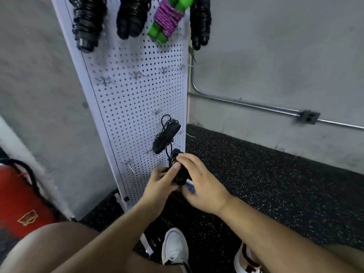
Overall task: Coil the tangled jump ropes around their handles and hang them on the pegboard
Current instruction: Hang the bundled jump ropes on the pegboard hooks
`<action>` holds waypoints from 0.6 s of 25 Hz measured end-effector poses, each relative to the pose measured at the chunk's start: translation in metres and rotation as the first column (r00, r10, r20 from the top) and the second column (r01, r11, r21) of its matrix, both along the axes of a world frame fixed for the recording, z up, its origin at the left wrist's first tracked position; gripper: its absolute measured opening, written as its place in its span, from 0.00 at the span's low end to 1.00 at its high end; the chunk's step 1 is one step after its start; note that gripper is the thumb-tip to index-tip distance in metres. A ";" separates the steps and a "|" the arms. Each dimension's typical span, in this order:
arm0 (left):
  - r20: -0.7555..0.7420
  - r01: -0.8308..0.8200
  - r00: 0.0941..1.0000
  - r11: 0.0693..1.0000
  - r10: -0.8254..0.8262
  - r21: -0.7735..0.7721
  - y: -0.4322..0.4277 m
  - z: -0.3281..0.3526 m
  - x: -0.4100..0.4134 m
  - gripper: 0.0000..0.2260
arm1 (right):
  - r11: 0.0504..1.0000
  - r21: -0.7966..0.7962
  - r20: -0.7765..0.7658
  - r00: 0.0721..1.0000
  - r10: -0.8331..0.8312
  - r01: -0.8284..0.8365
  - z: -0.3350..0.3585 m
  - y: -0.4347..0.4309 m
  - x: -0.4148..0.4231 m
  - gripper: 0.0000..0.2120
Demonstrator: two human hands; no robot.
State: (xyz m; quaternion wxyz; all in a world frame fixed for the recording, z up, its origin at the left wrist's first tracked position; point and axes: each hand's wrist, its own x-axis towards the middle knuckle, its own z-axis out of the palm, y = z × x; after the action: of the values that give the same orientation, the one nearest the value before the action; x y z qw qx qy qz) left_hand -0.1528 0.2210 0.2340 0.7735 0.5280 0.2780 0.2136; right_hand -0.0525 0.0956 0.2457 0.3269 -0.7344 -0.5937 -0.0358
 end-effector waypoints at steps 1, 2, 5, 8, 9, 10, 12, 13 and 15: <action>0.038 0.013 0.999 1.000 -0.012 -0.009 0.004 0.009 -0.005 0.28 | 0.999 -0.010 -0.015 0.999 0.034 -0.034 0.013 -0.001 -0.004 0.37; 0.081 0.026 0.996 1.000 -0.026 -0.011 0.008 0.017 -0.009 0.25 | 0.997 -0.024 -0.023 0.997 0.069 -0.070 0.025 -0.001 -0.007 0.37; 0.169 0.068 0.983 0.997 -0.071 0.023 0.027 0.041 -0.029 0.26 | 0.998 0.063 -0.060 0.998 0.029 -0.025 0.052 0.006 -0.011 0.32; 0.218 0.100 0.967 0.986 -0.129 0.137 0.037 0.068 -0.047 0.26 | 0.976 0.168 -0.567 0.824 -0.020 0.139 0.080 0.026 -0.017 0.26; 0.230 0.090 0.964 0.978 -0.133 0.189 0.039 0.079 -0.050 0.25 | 0.971 0.199 -0.739 0.671 0.059 0.133 0.089 0.035 -0.021 0.24; 0.247 0.061 0.961 0.969 -0.122 0.239 0.040 0.090 -0.052 0.24 | 0.959 0.250 -0.835 0.531 0.144 0.134 0.097 0.044 -0.026 0.23; 0.290 -0.080 0.957 0.936 -0.025 0.344 0.040 0.109 -0.053 0.22 | 0.921 0.350 -0.864 0.439 0.245 0.174 0.109 0.059 -0.035 0.21; 0.298 -0.176 0.954 0.886 0.045 0.430 0.039 0.117 -0.055 0.20 | 0.903 0.393 -0.859 0.421 0.292 0.176 0.115 0.065 -0.040 0.21; 0.312 -0.329 0.937 0.685 0.154 0.649 0.034 0.133 -0.060 0.15 | 0.879 0.451 -0.855 0.359 0.375 0.155 0.126 0.078 -0.048 0.20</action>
State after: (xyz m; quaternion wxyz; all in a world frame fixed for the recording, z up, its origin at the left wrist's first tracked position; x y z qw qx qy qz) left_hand -0.2125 0.2554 0.3673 0.5112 0.7079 0.1529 0.4628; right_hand -0.1000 0.1737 0.3712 0.7675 -0.4816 -0.3280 0.2672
